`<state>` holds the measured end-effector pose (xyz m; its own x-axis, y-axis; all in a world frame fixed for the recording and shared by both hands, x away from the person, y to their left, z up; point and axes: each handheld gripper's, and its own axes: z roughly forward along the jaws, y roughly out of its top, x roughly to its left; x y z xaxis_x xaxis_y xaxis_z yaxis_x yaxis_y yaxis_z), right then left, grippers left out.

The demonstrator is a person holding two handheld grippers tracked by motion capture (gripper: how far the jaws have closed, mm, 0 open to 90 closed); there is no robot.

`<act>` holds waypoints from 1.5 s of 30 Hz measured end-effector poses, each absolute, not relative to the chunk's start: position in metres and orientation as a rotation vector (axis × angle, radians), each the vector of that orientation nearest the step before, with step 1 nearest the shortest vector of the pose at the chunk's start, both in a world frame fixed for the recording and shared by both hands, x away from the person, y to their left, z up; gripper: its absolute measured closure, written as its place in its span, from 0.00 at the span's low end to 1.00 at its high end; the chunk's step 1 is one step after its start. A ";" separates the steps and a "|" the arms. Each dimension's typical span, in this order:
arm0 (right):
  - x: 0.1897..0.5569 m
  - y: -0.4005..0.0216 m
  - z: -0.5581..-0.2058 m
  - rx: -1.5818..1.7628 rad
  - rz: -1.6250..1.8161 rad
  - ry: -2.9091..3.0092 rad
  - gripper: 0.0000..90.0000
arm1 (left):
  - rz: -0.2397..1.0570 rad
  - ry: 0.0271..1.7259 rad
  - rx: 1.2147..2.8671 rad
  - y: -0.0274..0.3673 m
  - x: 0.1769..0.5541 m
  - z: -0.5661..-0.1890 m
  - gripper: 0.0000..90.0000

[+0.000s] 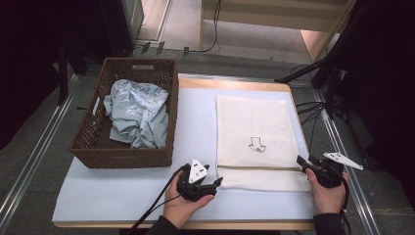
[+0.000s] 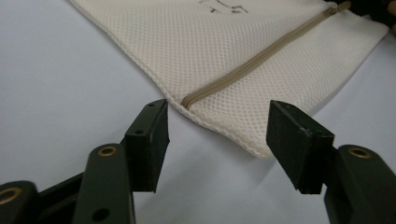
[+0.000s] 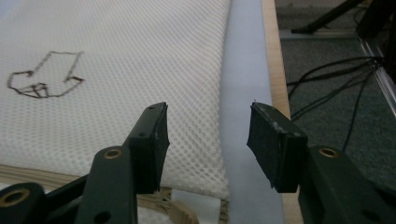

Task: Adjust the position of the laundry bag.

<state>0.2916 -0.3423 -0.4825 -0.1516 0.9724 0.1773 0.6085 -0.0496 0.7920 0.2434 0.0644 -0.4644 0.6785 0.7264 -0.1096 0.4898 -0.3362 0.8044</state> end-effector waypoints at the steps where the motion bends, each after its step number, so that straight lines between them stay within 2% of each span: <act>1: 0.294 -0.343 -0.485 1.686 1.076 1.795 0.57 | 0.325 0.931 2.014 0.062 0.244 -0.465 0.47; 7: 0.298 -0.343 -0.488 1.733 1.080 1.818 0.61 | 0.262 0.944 2.074 0.048 0.245 -0.473 0.50; 9: 0.299 -0.341 -0.489 1.728 1.045 1.830 0.63 | 0.277 0.949 2.112 0.044 0.245 -0.474 0.51; 12: 0.301 -0.336 -0.490 1.712 1.010 1.852 0.71 | 0.287 0.954 2.143 0.040 0.245 -0.476 0.52; 14: 0.301 -0.335 -0.491 1.714 1.005 1.852 0.82 | 0.297 0.973 2.139 0.039 0.246 -0.476 0.54; 17: 0.301 -0.336 -0.491 1.726 1.012 1.844 0.94 | 0.281 0.970 2.135 0.040 0.247 -0.476 0.66; 20: 0.300 -0.335 -0.490 1.722 1.021 1.848 0.98 | 0.253 0.945 2.146 0.040 0.246 -0.476 0.88; 22: 0.299 -0.336 -0.489 1.710 1.047 1.851 0.99 | 0.256 0.938 2.149 0.041 0.245 -0.475 0.94; 45: 0.284 -0.299 -0.472 1.568 1.184 1.895 0.99 | 0.282 0.980 2.071 0.095 0.233 -0.456 0.97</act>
